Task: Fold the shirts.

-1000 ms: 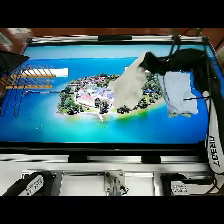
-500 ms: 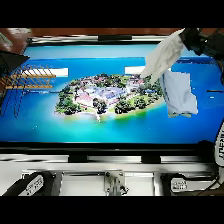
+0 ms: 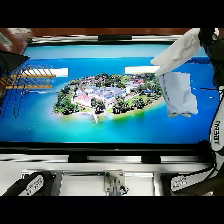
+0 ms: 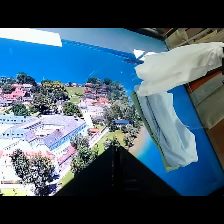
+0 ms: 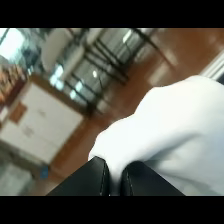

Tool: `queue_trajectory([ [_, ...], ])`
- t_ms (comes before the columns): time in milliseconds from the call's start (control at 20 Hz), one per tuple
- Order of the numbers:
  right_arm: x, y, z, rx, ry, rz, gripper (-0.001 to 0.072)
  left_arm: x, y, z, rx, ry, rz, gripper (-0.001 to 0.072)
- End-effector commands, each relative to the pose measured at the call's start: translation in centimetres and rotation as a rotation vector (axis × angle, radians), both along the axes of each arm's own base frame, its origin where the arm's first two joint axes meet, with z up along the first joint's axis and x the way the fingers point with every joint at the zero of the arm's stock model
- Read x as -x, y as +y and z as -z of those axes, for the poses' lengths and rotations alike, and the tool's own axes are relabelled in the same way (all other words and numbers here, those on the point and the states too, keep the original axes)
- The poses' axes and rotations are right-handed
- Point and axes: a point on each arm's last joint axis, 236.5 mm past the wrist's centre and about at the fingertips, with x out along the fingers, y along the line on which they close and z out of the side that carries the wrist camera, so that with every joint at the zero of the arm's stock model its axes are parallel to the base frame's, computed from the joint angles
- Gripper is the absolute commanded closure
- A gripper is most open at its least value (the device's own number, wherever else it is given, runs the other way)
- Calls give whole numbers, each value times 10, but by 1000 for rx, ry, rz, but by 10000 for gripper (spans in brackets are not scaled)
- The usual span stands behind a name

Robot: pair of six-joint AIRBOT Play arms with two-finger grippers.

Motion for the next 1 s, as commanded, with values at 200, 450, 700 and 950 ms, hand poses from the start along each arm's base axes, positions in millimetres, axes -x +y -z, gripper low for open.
queue_trajectory([
  [200,2,-28,-29,-107,-192,146,651,3,-16,0,-2,0,40,674],
  [450,-6,7,17,25,40,-2,651,7,-29,1,-5,-3,79,673],
  [700,7,19,6,122,101,-52,651,6,-24,9,-48,9,63,674],
  [950,6,14,-26,141,-23,3,651,5,-22,12,-62,14,58,674],
])
